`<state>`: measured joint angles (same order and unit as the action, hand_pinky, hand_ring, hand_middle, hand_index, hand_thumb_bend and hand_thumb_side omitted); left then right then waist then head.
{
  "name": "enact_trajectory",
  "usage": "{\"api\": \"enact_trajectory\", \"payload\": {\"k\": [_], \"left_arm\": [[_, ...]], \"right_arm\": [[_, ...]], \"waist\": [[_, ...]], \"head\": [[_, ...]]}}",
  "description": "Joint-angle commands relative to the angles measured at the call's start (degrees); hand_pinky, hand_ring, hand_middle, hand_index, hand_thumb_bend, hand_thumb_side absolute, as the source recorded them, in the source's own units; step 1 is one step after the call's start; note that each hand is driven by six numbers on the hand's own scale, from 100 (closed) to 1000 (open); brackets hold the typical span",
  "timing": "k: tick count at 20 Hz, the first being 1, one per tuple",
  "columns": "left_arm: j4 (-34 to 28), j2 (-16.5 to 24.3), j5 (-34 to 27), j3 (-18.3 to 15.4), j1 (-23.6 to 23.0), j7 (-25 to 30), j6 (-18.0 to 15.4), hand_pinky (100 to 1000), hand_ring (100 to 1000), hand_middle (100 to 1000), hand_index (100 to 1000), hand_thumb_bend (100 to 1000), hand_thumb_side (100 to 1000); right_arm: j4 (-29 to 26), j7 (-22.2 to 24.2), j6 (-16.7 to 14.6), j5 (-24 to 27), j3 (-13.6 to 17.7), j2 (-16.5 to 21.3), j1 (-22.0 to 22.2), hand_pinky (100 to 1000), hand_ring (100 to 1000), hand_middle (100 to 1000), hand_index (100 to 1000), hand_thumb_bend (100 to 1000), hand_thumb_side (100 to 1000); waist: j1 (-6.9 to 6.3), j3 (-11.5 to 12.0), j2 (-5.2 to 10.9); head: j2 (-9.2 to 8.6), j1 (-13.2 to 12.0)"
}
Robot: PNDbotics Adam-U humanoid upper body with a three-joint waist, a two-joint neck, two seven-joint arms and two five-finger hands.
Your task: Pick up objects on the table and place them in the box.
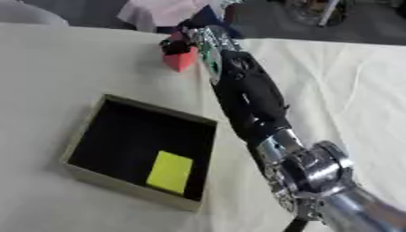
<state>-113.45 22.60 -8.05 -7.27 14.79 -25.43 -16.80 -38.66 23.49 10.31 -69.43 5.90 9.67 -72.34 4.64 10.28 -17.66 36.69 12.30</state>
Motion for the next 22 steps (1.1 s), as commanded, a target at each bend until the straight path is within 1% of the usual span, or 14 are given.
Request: {"api": "enact_trajectory", "payload": {"k": [1, 4, 8, 11, 16, 19, 22], "left_arm": [[-1.1, 0.4, -0.3, -0.5, 0.4, 0.3, 0.0, 662, 754, 697, 767, 281, 632], [-1.1, 0.4, -0.2, -0.5, 0.4, 0.4, 0.0, 662, 754, 697, 766, 279, 631], [-1.1, 0.4, -0.3, -0.5, 0.4, 0.4, 0.0, 662, 755, 697, 764, 278, 632], [-1.1, 0.4, -0.2, -0.5, 0.4, 0.4, 0.1, 663, 755, 697, 762, 277, 632], [-1.1, 0.4, -0.2, -0.5, 0.4, 0.5, 0.1, 664, 756, 697, 760, 273, 630], [-1.1, 0.4, -0.2, -0.5, 0.4, 0.5, 0.1, 664, 757, 698, 760, 274, 629], [-1.1, 0.4, -0.2, -0.5, 0.4, 0.5, 0.1, 665, 757, 698, 760, 273, 629]], "right_arm": [[-1.9, -2.2, 0.9, 1.9, 0.5, 0.3, -0.7, 868, 844, 910, 1000, 100, 677], [-1.8, -4.3, 1.8, 3.0, 0.3, 0.2, -0.4, 808, 797, 890, 1000, 100, 565], [-2.1, -6.9, 2.6, 4.4, 0.2, -0.1, -0.1, 764, 803, 885, 1000, 100, 460], [-2.4, -8.4, 2.8, 6.0, 0.1, -0.3, 0.1, 751, 820, 901, 1000, 100, 430], [-3.1, -10.9, 2.6, 8.1, -0.1, -0.5, 0.3, 715, 803, 898, 1000, 100, 309], [-3.3, -11.9, 2.4, 9.1, -0.3, -0.5, 0.3, 695, 794, 893, 1000, 100, 291], [-3.3, -12.2, 2.1, 9.7, -0.7, -0.4, 0.1, 677, 783, 888, 1000, 100, 243]], "waist": [[-0.62, 0.1, 0.99], [-0.66, 0.1, 0.98], [-0.70, 0.1, 1.00], [-0.73, 0.1, 1.03], [-0.74, 0.0, 1.11], [-0.74, 0.0, 1.17], [-0.72, 0.0, 1.23]], "head": [[-0.66, 0.2], [-0.65, 0.2], [-0.64, 0.3], [-0.59, 0.3], [-0.62, 0.3], [-0.58, 0.4], [-0.54, 0.4]]}}
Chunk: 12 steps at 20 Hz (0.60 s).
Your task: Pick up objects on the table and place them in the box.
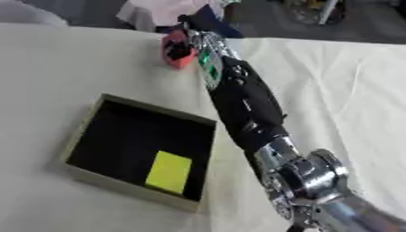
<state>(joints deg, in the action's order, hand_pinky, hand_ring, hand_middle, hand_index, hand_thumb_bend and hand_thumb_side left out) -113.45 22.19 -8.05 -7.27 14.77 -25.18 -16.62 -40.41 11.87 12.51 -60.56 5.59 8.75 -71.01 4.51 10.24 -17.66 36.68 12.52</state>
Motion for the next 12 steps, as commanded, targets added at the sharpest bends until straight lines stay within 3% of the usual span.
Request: {"api": "enact_trajectory", "payload": {"k": [1, 12], "left_arm": [[-1.1, 0.8, -0.2, -0.5, 0.4, 0.3, 0.0, 665, 757, 698, 759, 271, 631], [-1.1, 0.9, -0.2, -0.6, 0.3, 0.2, 0.0, 666, 758, 699, 758, 271, 623]], "right_arm": [[-1.5, -0.7, -0.2, 0.9, -0.5, 0.5, -1.2, 674, 781, 886, 1000, 100, 224], [-2.6, -0.4, -0.5, 2.9, -1.0, 0.8, -1.6, 634, 753, 875, 1000, 100, 168]], "waist": [[-0.58, 0.0, 1.26], [-0.56, -0.2, 1.57]], "head": [[-0.51, 0.2], [-0.19, 0.0]]}}
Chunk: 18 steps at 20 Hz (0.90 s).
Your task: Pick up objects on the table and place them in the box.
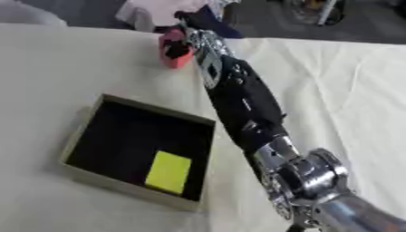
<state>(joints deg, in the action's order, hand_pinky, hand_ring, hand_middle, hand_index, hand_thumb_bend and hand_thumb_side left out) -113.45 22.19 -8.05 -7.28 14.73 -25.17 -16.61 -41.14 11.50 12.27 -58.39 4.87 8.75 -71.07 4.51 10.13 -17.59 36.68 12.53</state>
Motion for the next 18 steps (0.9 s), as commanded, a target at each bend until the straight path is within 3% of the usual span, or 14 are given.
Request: {"api": "enact_trajectory", "payload": {"k": [1, 6, 18], "left_arm": [[-1.1, 1.0, -0.2, -0.6, 0.4, 0.2, -0.1, 666, 758, 699, 758, 271, 622], [-1.1, 1.1, -0.2, -0.6, 0.3, 0.2, -0.1, 667, 759, 699, 759, 269, 619], [-1.1, 1.5, -0.1, -0.7, 0.4, 0.1, -0.2, 667, 759, 699, 759, 272, 608]], "right_arm": [[-2.0, 0.1, -0.3, 1.0, -0.4, 0.9, -1.6, 632, 751, 874, 1000, 100, 159], [-3.5, 0.6, -1.0, 1.3, -1.2, 1.6, -1.9, 614, 736, 866, 999, 100, 100], [-9.6, 2.5, -2.9, 4.3, -3.6, 3.7, -1.6, 598, 717, 853, 983, 100, 100]], "waist": [[-0.55, -0.1, 1.54], [-0.50, -0.3, 1.70], [-0.50, -0.6, 2.25]], "head": [[-0.14, 0.0], [0.16, -0.1], [0.85, -0.6]]}}
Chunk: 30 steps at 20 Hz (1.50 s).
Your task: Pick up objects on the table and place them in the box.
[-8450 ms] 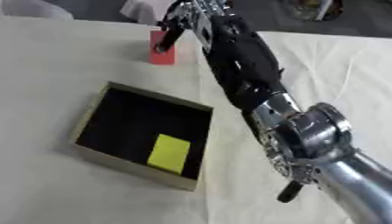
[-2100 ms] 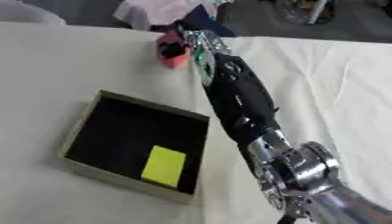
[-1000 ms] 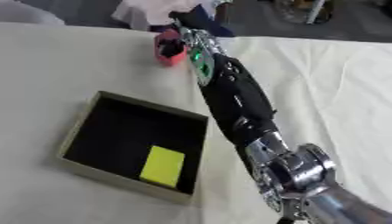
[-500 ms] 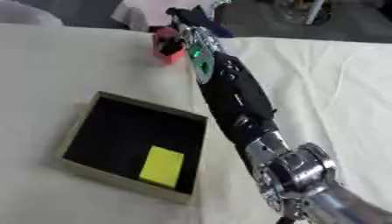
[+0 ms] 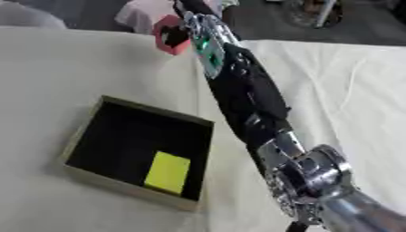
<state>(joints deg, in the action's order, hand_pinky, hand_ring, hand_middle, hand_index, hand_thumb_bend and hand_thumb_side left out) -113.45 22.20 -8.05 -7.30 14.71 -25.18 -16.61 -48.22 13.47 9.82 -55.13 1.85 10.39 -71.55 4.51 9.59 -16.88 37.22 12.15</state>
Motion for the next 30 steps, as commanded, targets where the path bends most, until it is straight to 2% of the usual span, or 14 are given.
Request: {"api": "enact_trajectory", "payload": {"k": [1, 11, 15, 20, 27, 30], "left_arm": [[-1.1, 1.5, -0.1, -0.7, 0.4, 0.1, -0.2, 668, 759, 699, 759, 272, 607], [-1.1, 2.2, 0.1, -0.8, 0.2, 0.0, -0.3, 669, 759, 699, 760, 277, 598], [-1.1, 2.6, 0.2, -0.9, 0.1, -0.2, -0.3, 670, 759, 699, 762, 282, 594], [-1.1, 3.2, 0.3, -1.0, -0.4, -0.4, -0.3, 671, 759, 699, 765, 287, 582], [-1.1, 4.0, 0.5, -0.9, -1.4, -0.5, -0.2, 670, 759, 698, 766, 288, 573], [-1.1, 4.4, 0.6, -0.9, -2.0, -0.4, -0.1, 669, 759, 698, 766, 290, 571]], "right_arm": [[-3.2, 0.8, -0.6, 1.6, -0.9, 2.4, -1.0, 598, 716, 853, 983, 100, 100], [-13.1, 5.6, -3.6, 8.7, -7.6, 6.6, 1.3, 601, 713, 859, 981, 100, 100], [-18.7, 7.0, -4.7, 12.1, -10.3, 7.3, 3.9, 598, 709, 857, 976, 100, 100], [-26.0, 6.9, -6.9, 16.6, -12.8, 7.3, 9.1, 602, 706, 855, 976, 100, 121], [-35.6, 10.4, -4.9, 22.5, -17.8, 8.6, 12.8, 601, 707, 857, 975, 100, 105], [-38.8, 12.4, -3.5, 24.9, -19.4, 9.2, 13.6, 598, 704, 853, 970, 100, 135]], "waist": [[-0.49, 0.0, 1.60], [-0.19, -0.5, 2.46], [-0.02, -0.7, 3.01], [0.04, -1.2, 4.31], [-0.29, -1.8, 5.81], [-0.34, -2.1, 6.45]], "head": [[0.40, -0.3], [1.35, -0.6], [1.94, -0.8], [3.70, -1.3], [5.77, -2.1], [6.67, -2.3]]}}
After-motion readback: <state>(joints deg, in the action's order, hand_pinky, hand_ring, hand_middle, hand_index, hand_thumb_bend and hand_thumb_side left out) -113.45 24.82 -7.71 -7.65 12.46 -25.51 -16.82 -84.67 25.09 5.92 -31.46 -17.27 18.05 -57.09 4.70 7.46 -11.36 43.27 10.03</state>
